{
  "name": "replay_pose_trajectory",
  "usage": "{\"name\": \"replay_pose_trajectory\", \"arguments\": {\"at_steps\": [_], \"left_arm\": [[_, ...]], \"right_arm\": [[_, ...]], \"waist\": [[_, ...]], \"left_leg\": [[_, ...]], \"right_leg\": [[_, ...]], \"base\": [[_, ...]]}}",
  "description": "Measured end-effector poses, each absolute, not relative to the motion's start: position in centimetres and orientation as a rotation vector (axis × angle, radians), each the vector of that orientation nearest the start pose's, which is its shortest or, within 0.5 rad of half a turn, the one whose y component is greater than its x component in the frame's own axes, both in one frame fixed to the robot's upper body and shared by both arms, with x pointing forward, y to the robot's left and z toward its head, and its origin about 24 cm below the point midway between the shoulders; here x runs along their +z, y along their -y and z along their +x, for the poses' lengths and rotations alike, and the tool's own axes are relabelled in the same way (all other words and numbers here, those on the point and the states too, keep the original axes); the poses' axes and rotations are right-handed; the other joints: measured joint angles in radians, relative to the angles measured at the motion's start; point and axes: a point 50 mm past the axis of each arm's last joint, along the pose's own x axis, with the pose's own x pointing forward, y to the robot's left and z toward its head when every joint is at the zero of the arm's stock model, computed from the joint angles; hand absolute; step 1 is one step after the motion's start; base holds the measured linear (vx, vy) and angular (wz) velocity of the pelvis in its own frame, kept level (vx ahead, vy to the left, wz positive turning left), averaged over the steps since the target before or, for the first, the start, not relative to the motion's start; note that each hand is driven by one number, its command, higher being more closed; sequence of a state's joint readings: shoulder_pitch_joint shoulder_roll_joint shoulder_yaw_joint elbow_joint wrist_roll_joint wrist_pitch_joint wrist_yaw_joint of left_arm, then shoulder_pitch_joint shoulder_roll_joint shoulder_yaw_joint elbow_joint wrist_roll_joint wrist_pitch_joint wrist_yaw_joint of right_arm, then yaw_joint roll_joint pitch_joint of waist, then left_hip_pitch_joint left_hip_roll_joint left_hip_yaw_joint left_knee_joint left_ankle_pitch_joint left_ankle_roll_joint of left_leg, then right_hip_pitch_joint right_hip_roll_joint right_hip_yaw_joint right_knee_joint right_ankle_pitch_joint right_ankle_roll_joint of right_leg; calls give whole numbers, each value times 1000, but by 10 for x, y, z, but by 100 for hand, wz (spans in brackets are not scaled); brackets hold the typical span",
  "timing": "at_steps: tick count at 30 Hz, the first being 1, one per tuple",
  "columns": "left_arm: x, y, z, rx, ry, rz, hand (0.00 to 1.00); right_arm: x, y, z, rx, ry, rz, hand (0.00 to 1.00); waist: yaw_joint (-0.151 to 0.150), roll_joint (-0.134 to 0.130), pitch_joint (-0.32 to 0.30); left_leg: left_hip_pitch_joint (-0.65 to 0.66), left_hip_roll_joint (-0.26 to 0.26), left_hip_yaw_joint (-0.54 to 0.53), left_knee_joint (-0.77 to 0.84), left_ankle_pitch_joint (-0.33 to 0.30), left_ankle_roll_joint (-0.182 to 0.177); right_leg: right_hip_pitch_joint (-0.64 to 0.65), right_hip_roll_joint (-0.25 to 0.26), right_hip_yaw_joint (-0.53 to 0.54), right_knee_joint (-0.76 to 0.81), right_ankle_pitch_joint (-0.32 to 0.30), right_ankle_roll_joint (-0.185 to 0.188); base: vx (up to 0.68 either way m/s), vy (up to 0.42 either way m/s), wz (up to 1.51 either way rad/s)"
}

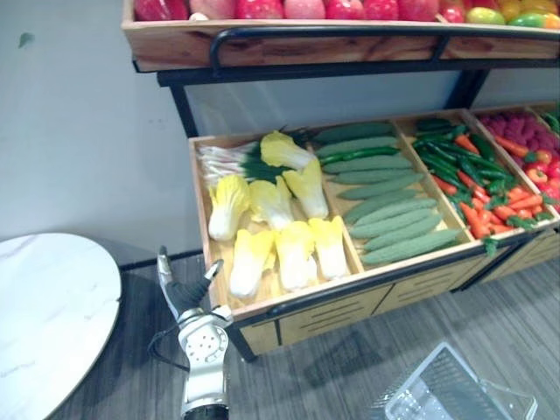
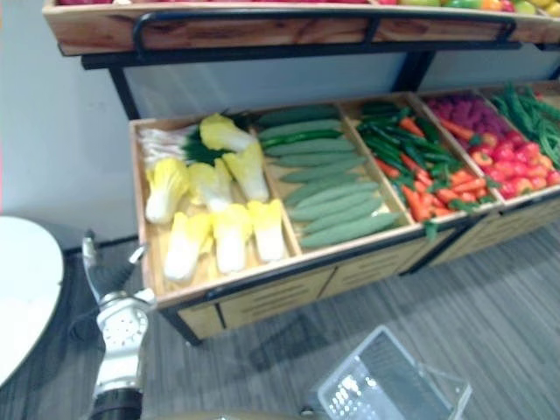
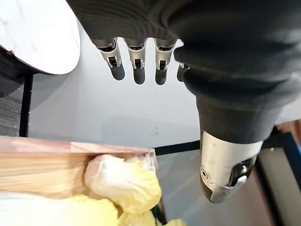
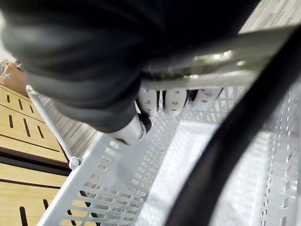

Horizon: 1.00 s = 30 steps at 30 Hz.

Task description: Pick vegetable in the basket

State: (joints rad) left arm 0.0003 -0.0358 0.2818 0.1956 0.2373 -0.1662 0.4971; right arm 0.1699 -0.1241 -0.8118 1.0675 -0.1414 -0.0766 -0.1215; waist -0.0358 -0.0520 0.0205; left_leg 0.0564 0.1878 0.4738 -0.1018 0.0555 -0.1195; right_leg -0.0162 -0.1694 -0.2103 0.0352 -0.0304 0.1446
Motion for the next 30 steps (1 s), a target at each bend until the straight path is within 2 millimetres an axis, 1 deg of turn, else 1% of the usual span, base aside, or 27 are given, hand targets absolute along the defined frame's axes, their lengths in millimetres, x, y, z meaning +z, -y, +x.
{"name": "replay_pose_trajectory", "arguments": {"at_steps": [2, 3, 5, 9, 11, 13, 15, 19, 21, 25, 30], "left_arm": [[10, -228, 229, 732, -39, 215, 0], [7, -233, 228, 739, -58, 229, 0], [1, -237, 228, 740, -92, 247, 0], [-9, -241, 230, 749, -153, 256, 0], [-17, -244, 229, 750, -197, 269, 0], [-21, -244, 232, 748, -219, 272, 0], [-24, -248, 234, 752, -242, 289, 0], [-19, -251, 242, 773, -230, 298, 0], [-17, -250, 248, 770, -223, 294, 0], [-14, -249, 250, 774, -213, 291, 0], [-11, -251, 250, 814, -196, 296, 0]], "right_arm": [[-146, 292, 19, -871, -1101, 52, 100], [-145, 293, 22, -860, -1092, 41, 100], [-143, 295, 28, -849, -1071, 25, 100], [-141, 297, 35, -823, -1059, 2, 100], [-140, 298, 42, -809, -1043, -9, 100], [-140, 298, 45, -805, -1039, -10, 100], [-139, 296, 54, -775, -1028, -28, 100], [-137, 294, 72, -738, -996, -42, 100], [-137, 296, 73, -730, -994, -52, 100], [-136, 297, 75, -711, -996, -73, 100], [-135, 296, 78, -707, -984, -74, 100]], "waist": [[-13, 5, 3], [-15, 8, 5], [-17, 13, 11], [-17, 14, 13], [-17, 16, 19], [-17, 18, 25], [-19, 22, 30], [-19, 28, 49], [-20, 32, 54], [-23, 35, 58], [-42, 34, 59]], "left_leg": [[-1, -1, 3, 0, -1, -1], [-2, -1, 8, 0, -2, -1], [-3, -1, 16, 0, -2, -2], [-5, 1, 28, 0, -8, -10], [-6, 2, 34, 0, -7, -8], [-6, 2, 36, 1, -7, -9], [-4, 3, 44, 6, -10, -12], [-4, 2, 65, 6, -10, -12], [-3, 3, 66, 6, -10, -12], [0, 2, 67, 6, -12, -15], [1, 0, 66, 6, -16, -17]], "right_leg": [[-4, 0, 1, -1, -1, -3], [-11, 0, 5, -1, -4, -8], [-17, 1, 16, -1, -6, -15], [-33, 4, 27, 0, -10, -21], [-35, 7, 33, -1, -6, -16], [-35, 8, 34, -1, -6, -15], [-37, 11, 44, -4, -6, -15], [-51, 13, 59, -3, -5, -15], [-52, 13, 60, -3, -5, -15], [-53, 13, 68, -3, -5, -15], [-53, 10, 69, -2, -4, -15]], "base": [[-60, -5, -10], [-51, -2, -12], [-30, -1, -13], [12, -2, -9], [93, -11, -10], [98, -9, -3], [117, -7, -9], [72, -11, -15], [66, -18, -6], [39, -10, -4], [0, 0, 0]]}}
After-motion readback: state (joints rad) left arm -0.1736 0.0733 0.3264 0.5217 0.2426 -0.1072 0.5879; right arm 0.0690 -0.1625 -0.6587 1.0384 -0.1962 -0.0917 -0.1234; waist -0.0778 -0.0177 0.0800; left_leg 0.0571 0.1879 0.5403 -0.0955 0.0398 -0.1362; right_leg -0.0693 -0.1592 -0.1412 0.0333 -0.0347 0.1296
